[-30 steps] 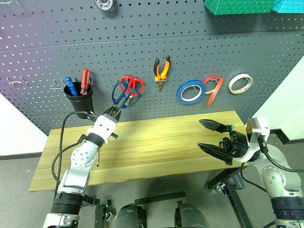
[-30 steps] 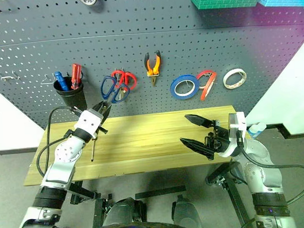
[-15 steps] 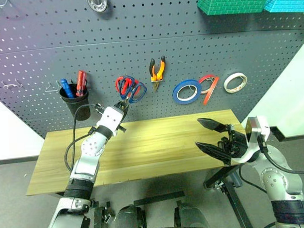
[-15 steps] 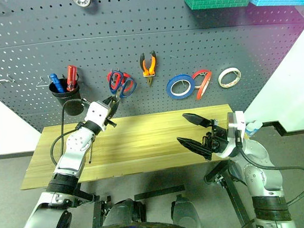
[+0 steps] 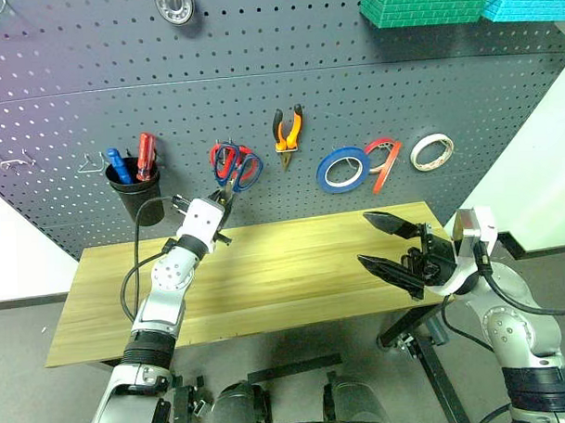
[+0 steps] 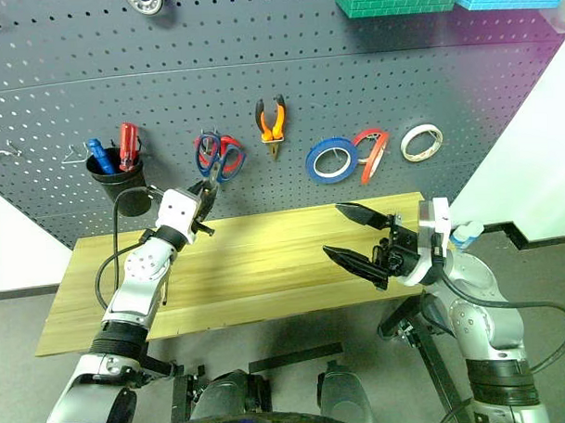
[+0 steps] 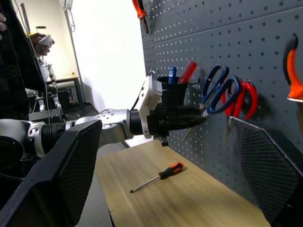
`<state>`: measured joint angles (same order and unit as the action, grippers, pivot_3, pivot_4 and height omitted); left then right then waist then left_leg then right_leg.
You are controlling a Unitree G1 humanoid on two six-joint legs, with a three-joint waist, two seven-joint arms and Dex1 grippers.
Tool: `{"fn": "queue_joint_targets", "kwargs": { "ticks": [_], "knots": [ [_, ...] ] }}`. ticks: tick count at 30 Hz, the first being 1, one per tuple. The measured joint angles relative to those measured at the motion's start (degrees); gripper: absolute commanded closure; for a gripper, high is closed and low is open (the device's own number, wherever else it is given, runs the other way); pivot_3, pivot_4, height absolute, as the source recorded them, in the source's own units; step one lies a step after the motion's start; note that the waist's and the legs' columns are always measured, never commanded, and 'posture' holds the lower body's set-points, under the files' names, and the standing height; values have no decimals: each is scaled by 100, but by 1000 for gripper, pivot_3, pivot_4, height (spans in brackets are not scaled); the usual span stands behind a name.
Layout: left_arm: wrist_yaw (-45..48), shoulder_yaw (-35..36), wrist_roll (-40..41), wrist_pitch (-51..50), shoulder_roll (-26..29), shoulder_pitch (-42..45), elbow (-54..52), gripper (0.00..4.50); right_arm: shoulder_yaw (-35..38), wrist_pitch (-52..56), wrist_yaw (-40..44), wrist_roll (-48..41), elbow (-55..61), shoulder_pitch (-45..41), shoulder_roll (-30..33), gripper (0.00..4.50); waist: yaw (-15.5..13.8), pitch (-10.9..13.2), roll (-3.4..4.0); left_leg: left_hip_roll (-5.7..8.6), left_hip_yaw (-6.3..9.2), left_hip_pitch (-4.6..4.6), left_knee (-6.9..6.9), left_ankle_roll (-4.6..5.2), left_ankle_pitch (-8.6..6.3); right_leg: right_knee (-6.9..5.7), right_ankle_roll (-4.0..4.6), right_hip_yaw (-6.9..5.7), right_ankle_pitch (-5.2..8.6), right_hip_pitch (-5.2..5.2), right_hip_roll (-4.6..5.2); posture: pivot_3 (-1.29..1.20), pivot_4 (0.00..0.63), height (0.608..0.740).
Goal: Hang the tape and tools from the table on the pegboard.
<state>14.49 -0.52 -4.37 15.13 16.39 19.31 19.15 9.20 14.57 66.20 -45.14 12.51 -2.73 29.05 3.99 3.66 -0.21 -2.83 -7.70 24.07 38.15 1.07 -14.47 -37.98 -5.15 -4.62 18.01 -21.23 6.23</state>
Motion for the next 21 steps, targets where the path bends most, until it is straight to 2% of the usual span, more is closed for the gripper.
{"fn": "queue_joint_targets", "kwargs": {
  "ticks": [6, 14, 21],
  "knots": [
    [-53, 23, 6, -93, -54, 105, 311, 3614, 5, 71, -33, -14, 62, 7, 10, 0, 1, -1, 0, 0, 0, 0, 0, 0, 0, -2, 0, 0, 0, 0, 0, -133, 15, 740],
    [-214, 115, 59, -111, -180, 915, 1389, 3614, 20, 114, 352, -121, 179, 437, 46, 0, 21, -5, -7, 1, -1, 0, 3, 2, -1, -2, -1, 0, 0, 1, 1, -155, 18, 740],
    [-99, 189, 365, -117, -327, 1066, 1815, 1362, 22, -205, 574, 17, -198, 413, -11, 0, 16, -11, -13, 1, -1, -2, 3, 2, -1, -3, -1, 0, 0, 1, -1, -158, 19, 740]
  ]
}}
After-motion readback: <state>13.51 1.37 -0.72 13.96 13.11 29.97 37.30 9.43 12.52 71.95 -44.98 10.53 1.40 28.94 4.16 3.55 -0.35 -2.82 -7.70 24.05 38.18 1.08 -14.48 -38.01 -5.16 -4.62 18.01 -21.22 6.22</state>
